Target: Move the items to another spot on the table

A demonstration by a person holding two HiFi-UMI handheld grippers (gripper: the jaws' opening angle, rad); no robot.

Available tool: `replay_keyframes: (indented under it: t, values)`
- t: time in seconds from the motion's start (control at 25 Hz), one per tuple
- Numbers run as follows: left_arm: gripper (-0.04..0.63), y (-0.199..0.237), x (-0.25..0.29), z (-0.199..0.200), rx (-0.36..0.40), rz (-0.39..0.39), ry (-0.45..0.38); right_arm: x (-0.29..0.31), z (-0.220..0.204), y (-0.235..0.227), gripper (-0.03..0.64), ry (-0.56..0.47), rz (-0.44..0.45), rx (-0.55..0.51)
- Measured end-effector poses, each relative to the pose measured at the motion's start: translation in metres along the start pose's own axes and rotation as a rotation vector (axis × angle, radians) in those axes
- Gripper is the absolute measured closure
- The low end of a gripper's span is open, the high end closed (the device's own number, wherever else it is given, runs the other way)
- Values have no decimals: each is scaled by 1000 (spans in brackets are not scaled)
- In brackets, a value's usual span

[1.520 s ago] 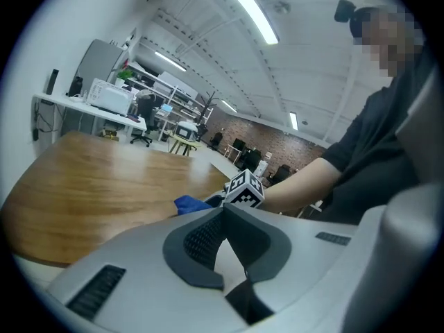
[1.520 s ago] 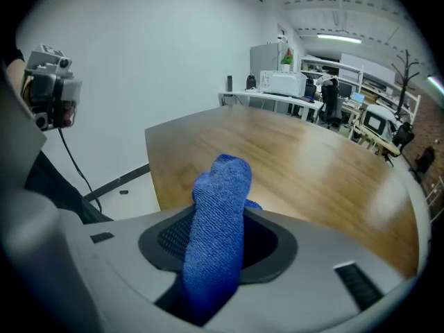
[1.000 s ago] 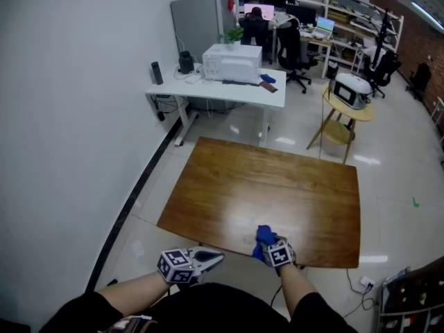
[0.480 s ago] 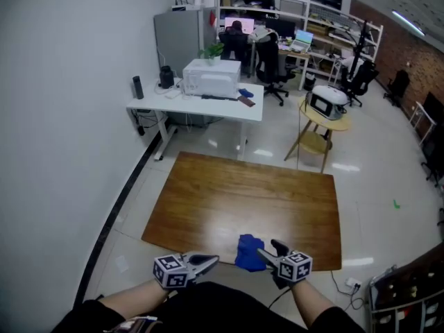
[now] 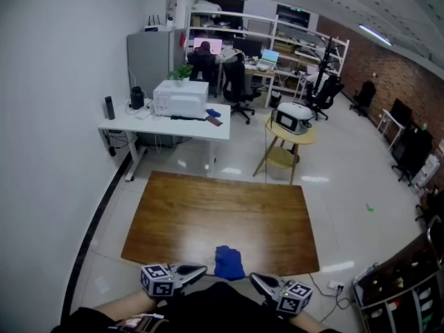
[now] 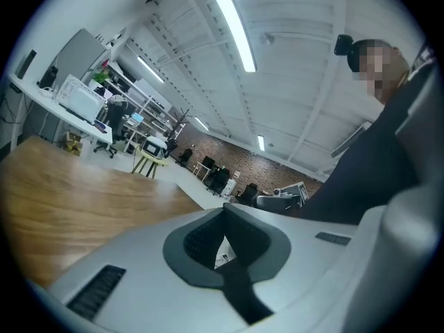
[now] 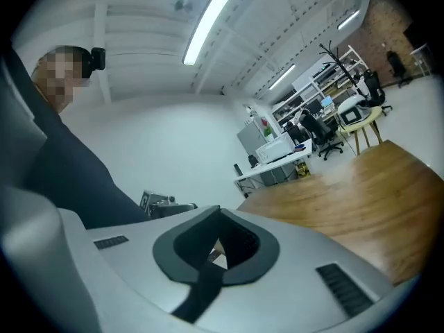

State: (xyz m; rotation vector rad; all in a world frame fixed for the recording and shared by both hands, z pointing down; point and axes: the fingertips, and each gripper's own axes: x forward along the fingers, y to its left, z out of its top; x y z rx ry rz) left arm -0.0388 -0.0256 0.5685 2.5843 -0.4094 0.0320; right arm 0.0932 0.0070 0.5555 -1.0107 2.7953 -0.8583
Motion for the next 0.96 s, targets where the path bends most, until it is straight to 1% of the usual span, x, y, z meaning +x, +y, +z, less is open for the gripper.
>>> replay_keyframes:
  t: [0.12, 0.24, 0.44, 0.72, 0.96]
  values:
    - [603, -5, 10, -3, 19, -35, 27, 4, -6, 7, 634, 24, 16, -17]
    - [603, -8, 10, -4, 24, -43, 36, 2, -5, 6, 634, 14, 13, -17]
    - [603, -3, 0, 0, 10, -19, 4, 11, -6, 12, 634, 44, 36, -32]
    - [603, 0, -10, 1, 16, 4, 2, 21, -7, 17, 634, 66, 63, -54]
    - [603, 0, -13, 5, 15, 11, 1, 24, -4, 17, 634, 70, 71, -48]
